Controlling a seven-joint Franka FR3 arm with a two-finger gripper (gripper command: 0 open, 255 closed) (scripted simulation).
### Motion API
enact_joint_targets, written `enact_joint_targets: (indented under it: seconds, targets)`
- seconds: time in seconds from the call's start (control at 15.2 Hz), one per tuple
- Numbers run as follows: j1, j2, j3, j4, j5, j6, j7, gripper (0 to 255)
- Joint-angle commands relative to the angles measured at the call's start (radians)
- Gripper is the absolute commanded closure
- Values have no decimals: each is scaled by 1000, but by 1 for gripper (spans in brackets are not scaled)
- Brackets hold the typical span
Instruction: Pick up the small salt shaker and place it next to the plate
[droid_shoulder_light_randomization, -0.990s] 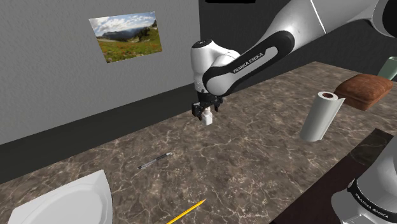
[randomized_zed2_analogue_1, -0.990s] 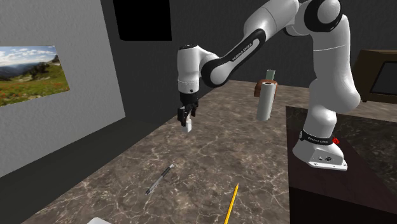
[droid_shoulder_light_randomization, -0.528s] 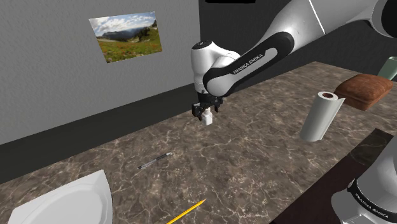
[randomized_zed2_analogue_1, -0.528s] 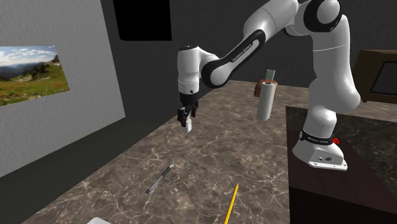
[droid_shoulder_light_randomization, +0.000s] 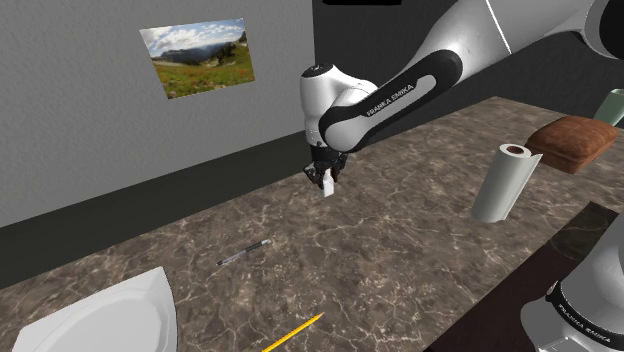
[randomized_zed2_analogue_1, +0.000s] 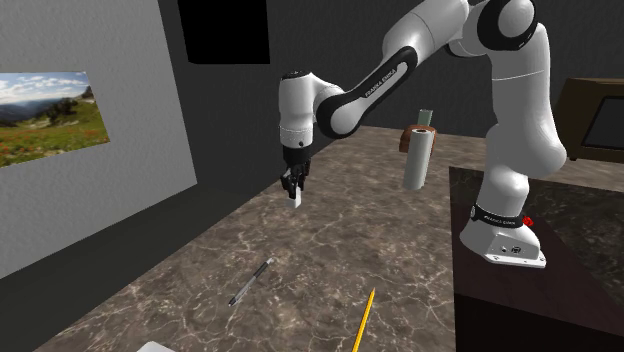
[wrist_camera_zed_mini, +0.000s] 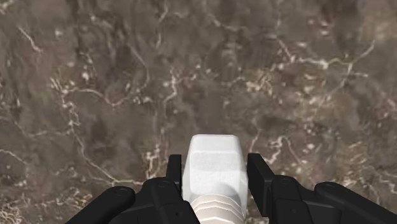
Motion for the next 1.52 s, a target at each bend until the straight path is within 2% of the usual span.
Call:
enact_joint_targets:
  seconds: [0.0,1.45]
  targets:
    - [-1,1,-1,0,0,0,0,255]
    - [-9,-114,18,139,68,-243,-69,255]
